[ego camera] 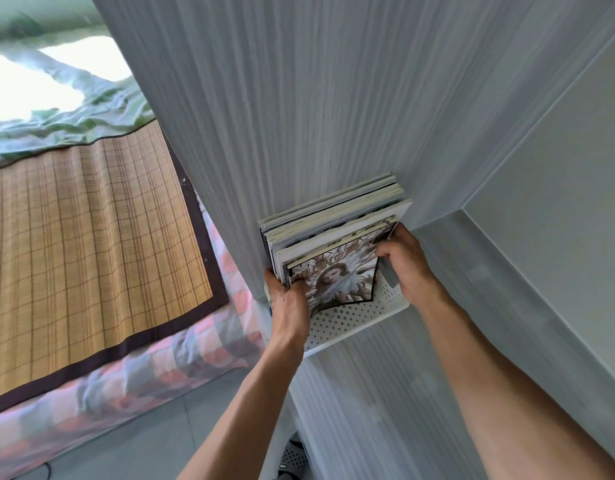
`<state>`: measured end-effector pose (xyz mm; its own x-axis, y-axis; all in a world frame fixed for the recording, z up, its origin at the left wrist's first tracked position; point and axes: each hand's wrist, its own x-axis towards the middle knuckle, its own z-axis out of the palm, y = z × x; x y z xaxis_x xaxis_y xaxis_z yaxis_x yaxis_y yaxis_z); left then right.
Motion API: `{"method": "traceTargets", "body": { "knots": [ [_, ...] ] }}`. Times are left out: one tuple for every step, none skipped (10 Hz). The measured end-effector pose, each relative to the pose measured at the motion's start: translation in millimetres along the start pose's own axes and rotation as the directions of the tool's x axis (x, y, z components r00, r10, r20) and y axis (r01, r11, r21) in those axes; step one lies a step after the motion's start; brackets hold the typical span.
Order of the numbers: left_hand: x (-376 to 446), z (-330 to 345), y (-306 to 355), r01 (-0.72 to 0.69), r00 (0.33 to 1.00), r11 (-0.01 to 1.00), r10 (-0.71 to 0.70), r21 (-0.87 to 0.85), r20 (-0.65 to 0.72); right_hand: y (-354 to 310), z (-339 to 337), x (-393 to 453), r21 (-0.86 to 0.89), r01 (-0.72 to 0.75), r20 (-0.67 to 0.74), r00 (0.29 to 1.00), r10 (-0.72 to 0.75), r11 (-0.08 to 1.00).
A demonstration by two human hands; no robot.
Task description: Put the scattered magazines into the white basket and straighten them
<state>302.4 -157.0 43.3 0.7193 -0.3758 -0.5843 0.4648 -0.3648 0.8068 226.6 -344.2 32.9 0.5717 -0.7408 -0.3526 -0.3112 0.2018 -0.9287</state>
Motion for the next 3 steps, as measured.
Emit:
{"method": "traceTargets", "body": {
  "knots": [
    [0, 0, 3, -0.017, 1.000, 1.000, 0.017, -0.008, -0.001, -7, -1, -2, -0.012, -0.002, 0.006, 1.000, 0.002, 1.000],
    [-13, -13, -1, -0.028, 0.999, 0.998, 0.029, 0.053, -0.028, -4, -15, -41, -0.051, -0.055, -0.153, 0.987, 0.047, 0.997],
    [-31, -29, -7, -0.098, 0.994, 0.994, 0.100, 0.044, -0.045, 5, -30, -78, 0.010, -0.020, -0.232, 0.972, 0.022, 1.000]
  ]
}}
